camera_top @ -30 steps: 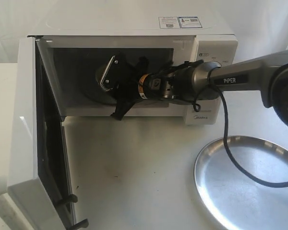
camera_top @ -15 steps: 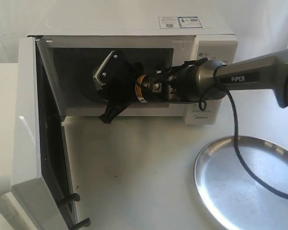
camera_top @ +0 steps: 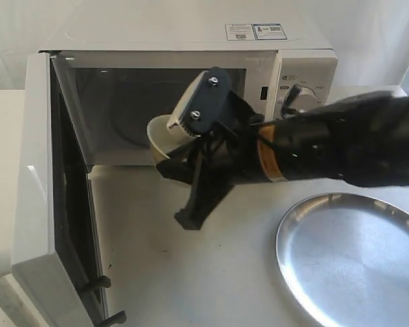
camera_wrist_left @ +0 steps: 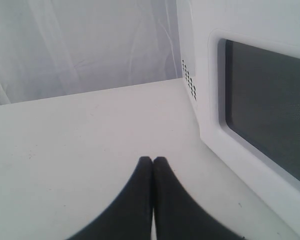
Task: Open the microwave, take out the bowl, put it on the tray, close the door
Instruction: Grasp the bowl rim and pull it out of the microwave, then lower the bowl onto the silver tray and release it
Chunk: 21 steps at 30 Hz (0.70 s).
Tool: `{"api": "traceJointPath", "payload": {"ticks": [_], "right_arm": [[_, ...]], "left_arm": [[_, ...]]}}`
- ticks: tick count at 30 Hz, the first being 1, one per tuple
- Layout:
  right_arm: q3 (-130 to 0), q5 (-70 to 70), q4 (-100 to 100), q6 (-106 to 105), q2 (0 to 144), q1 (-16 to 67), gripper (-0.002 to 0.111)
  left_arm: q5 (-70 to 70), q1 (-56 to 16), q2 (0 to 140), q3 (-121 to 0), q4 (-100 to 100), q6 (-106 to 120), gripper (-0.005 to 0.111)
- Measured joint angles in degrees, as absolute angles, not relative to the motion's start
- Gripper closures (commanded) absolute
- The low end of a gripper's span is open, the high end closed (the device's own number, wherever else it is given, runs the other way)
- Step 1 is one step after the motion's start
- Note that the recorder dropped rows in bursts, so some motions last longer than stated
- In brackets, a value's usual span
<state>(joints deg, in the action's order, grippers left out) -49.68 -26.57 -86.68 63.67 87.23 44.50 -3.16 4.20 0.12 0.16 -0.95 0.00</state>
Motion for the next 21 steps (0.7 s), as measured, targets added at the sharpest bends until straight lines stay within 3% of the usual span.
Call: {"api": "traceJointPath", "payload": {"ticks": [12,21], "right_arm": [[-24.57,-1.67,-87.25,80.08,63.21,44.6,0.108],[-19.07,8.91,-85.52,83.15,62.27,44.6,0.108]], "left_arm": [[-3.16,4.2,0.12,0.16,-0.95,0.0,0.107],[-3.16,4.2,0.12,0.16,-0.95,0.0,0.107]]}}
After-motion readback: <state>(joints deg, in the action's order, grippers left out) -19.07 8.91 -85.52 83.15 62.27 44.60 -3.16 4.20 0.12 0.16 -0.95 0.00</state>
